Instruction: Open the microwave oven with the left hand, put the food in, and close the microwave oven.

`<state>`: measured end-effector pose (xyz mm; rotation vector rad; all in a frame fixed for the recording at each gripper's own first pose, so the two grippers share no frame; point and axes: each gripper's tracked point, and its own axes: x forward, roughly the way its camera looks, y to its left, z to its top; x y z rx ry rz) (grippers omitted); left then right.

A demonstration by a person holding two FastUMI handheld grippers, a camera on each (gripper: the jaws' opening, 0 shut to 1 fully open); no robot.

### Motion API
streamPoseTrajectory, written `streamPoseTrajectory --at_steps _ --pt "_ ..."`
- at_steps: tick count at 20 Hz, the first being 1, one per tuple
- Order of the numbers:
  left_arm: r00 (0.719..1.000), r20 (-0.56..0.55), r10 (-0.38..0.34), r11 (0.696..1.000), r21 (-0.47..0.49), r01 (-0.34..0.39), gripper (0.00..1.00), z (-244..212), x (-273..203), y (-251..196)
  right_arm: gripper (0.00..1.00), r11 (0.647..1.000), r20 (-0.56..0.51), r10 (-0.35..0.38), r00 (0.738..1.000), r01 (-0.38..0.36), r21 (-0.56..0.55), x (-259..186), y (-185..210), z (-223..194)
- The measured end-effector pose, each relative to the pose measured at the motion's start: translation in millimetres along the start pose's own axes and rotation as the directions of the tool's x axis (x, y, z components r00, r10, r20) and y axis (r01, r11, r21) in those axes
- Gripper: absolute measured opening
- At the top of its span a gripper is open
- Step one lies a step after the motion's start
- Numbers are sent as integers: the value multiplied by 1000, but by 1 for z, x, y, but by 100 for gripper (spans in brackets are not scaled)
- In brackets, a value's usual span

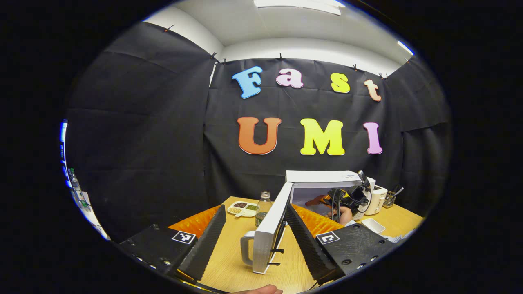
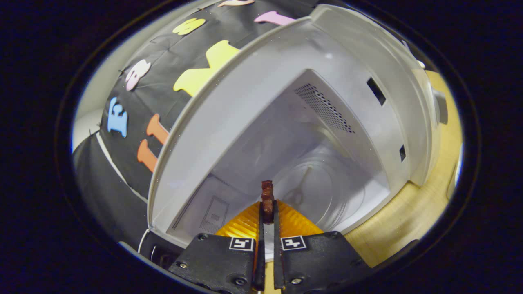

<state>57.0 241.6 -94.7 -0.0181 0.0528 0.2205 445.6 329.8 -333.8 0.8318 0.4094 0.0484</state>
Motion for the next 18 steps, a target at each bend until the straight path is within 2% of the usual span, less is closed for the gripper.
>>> streamPoseTrajectory --at_steps 4,7,8,10,11,13,18 --pt "1000 2 24 1000 1 -24 91 2 -8 12 12 999 20 -33 999 33 23 13 0 -5" --pt "1000 0 32 999 11 -32 91 1 -12 16 13 999 32 -41 999 42 -27 14 2 -4" --pt "1000 2 30 1000 9 -30 91 2 -14 16 13 995 32 -73 997 75 -72 9 -5 -7" --pt "1000 2 25 1000 3 -25 91 1 -15 14 71 971 39 -132 990 137 -194 5 -19 -7" --pt "1000 0 25 1000 0 -25 91 0 -16 14 99 969 56 -112 992 121 -217 0 -18 -2" --pt "1000 0 24 1000 -7 -24 91 -1 -17 15 100 960 55 -92 994 103 -260 -22 -15 2" --pt "1000 -4 29 999 -19 -29 91 -7 -23 19 100 957 64 -50 997 66 -282 -83 -7 17"
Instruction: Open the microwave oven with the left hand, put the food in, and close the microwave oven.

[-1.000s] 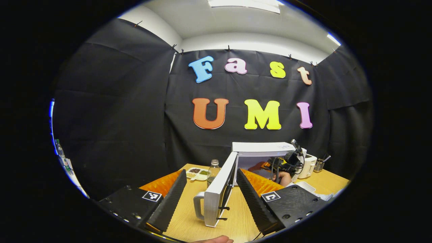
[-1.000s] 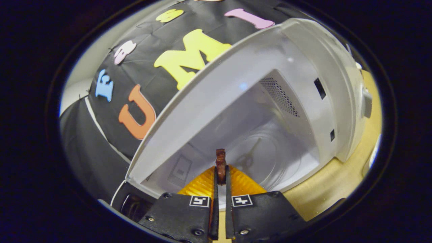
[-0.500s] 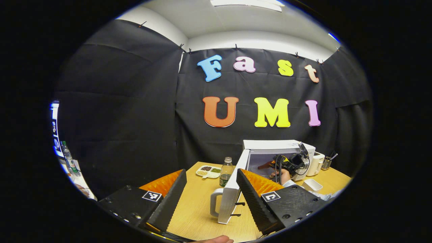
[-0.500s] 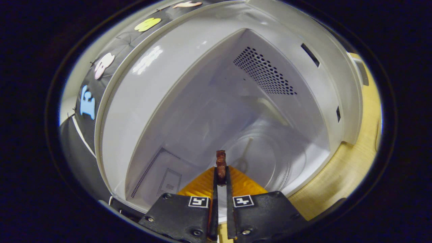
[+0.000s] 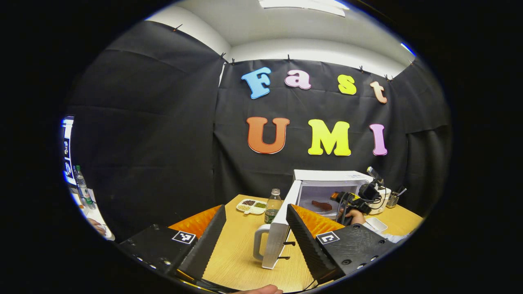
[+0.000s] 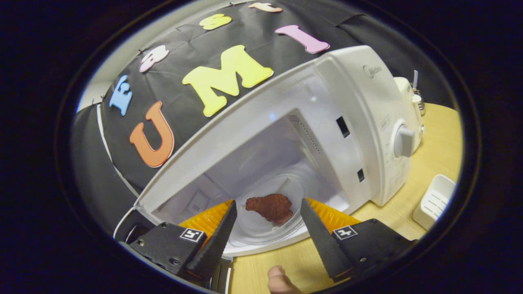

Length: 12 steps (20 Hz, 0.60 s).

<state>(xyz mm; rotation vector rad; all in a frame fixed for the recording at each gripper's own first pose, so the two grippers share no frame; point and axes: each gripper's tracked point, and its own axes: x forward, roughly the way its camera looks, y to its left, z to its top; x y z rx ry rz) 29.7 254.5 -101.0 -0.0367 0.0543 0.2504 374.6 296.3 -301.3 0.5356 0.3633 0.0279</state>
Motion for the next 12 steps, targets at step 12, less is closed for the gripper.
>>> streamPoseTrajectory --at_steps 12 --pt "995 -45 85 995 57 -82 90 -34 -1 17 88 932 70 259 963 -230 -281 -232 7 72"
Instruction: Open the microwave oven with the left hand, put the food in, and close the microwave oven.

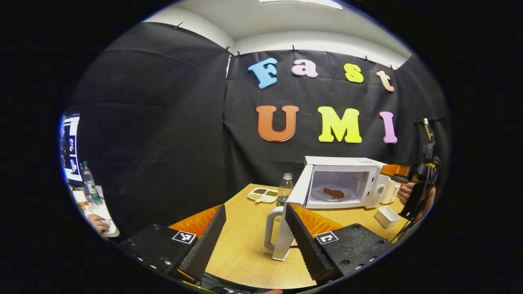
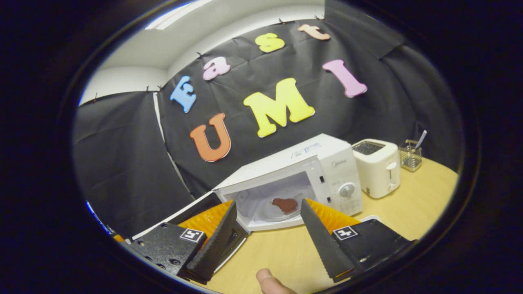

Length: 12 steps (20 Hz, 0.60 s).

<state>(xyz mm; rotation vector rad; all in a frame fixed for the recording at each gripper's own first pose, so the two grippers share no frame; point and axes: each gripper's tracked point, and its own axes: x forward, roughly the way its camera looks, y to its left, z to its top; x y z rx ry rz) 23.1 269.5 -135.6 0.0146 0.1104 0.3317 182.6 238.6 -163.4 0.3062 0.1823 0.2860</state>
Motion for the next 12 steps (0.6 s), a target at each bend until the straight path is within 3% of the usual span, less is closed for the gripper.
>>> streamPoseTrajectory --at_steps 2,3,4,5,7,8,9,10,12 --pt "999 23 31 999 6 -31 30 1 7 10 88 999 33 6 999 -4 -50 -31 -7 15" --pt "1000 25 18 1000 -6 -18 0 -1 5 8 99 998 46 6 999 -3 -69 -44 -11 21" --pt "1000 19 -4 1000 -12 4 11 -1 5 3 88 997 63 6 998 -1 -81 -54 -16 28" --pt "1000 12 3 1000 -16 -3 0 -3 7 4 88 995 73 -2 997 9 -95 -63 -21 34" --pt "1000 1 -11 1000 -25 11 0 -11 13 2 88 992 85 -12 996 22 -123 -77 -28 44" --pt "1000 -3 -15 999 -31 15 0 -15 18 0 99 991 95 -4 995 17 -135 -85 -27 49" --pt "999 -19 -30 999 -33 29 0 -23 22 -4 100 989 101 4 995 11 -150 -91 -26 54" --pt "999 -22 -36 999 -36 35 0 -28 28 -4 88 987 106 8 994 10 -163 -96 -28 57" --pt "998 -37 -57 998 -37 56 0 -38 41 -9 88 981 117 12 993 11 -192 -105 -30 63"
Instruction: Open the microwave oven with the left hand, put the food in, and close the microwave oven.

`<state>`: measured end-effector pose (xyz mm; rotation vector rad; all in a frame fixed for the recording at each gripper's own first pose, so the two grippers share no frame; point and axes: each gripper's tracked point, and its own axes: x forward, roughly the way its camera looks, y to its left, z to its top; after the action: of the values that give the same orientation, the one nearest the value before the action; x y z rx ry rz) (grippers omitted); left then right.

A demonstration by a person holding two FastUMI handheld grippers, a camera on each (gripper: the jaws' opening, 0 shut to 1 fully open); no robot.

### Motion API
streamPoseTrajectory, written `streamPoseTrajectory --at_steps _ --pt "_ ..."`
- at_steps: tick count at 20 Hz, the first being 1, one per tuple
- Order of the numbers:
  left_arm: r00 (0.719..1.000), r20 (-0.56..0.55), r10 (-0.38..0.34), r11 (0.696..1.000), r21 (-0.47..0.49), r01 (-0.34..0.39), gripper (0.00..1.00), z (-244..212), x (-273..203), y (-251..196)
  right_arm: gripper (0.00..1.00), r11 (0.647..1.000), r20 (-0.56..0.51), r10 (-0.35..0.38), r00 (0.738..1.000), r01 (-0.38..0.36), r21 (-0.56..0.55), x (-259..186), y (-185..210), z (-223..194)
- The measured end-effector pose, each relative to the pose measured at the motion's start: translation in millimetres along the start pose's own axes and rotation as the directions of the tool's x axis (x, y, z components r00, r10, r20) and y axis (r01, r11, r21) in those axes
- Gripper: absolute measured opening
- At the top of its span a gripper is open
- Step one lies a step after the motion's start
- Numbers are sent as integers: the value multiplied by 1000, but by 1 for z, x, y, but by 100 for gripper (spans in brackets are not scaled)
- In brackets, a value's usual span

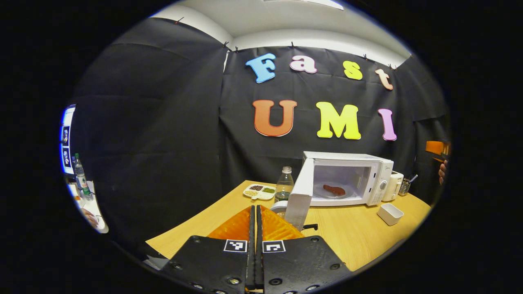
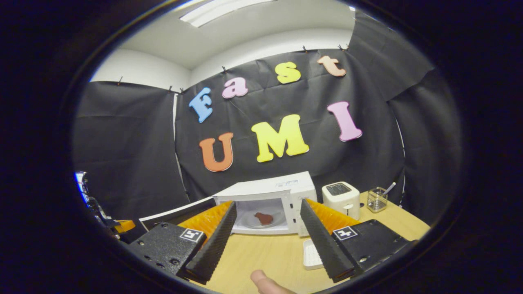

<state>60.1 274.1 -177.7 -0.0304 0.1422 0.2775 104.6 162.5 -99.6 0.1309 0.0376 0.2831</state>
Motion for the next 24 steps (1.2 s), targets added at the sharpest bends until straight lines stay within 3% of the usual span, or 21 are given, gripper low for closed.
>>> streamPoseTrajectory --at_steps 1,2,3,5,6,8,10,16,17,18,19,20,21,24 --pt "1000 4 -9 1000 1 9 0 -2 7 0 100 1000 9 -1 1000 2 -13 -3 -2 4" --pt "1000 -7 -11 1000 -6 11 0 -6 16 1 100 1000 17 -4 1000 4 -20 -6 -5 5" --pt "1000 -20 -11 1000 -24 11 0 -10 24 4 89 1000 23 -4 1000 5 -25 -9 -6 8" --pt "999 -39 -24 998 -55 21 0 -20 35 4 89 1000 36 2 999 -1 -27 -15 -6 8" --pt "998 -54 -29 998 -59 26 0 -28 41 4 100 1000 43 5 999 -4 -27 -15 -8 9" --pt "996 -79 -35 999 -41 32 0 -42 48 1 100 1000 45 9 999 -8 -23 -16 -10 7" --pt "995 -98 -29 999 -20 27 0 -52 50 0 100 1000 33 16 999 -15 -14 -14 -12 2" --pt "992 -83 -97 994 -54 93 0 -54 39 -40 100 1000 -1 21 1000 -21 8 -3 -21 -11" --pt "992 -77 -105 994 -45 102 0 -52 39 -48 89 1000 -2 25 1000 -25 12 -3 -21 -12" --pt "990 -73 -117 993 -38 115 12 -51 38 -57 100 1000 -8 26 1000 -26 12 0 -22 -15" --pt "989 -70 -134 991 -36 131 0 -51 37 -65 100 1000 -13 27 1000 -27 13 0 -23 -17" --pt "985 -71 -155 988 -33 153 12 -50 36 -77 89 1000 -14 27 1000 -27 17 0 -25 -18" --pt "982 -73 -177 984 -29 175 0 -49 36 -89 89 999 -11 25 1000 -25 20 2 -28 -17" --pt "971 -89 -223 975 -2 224 0 -54 42 -118 89 1000 0 9 1000 -9 11 4 -38 -15"
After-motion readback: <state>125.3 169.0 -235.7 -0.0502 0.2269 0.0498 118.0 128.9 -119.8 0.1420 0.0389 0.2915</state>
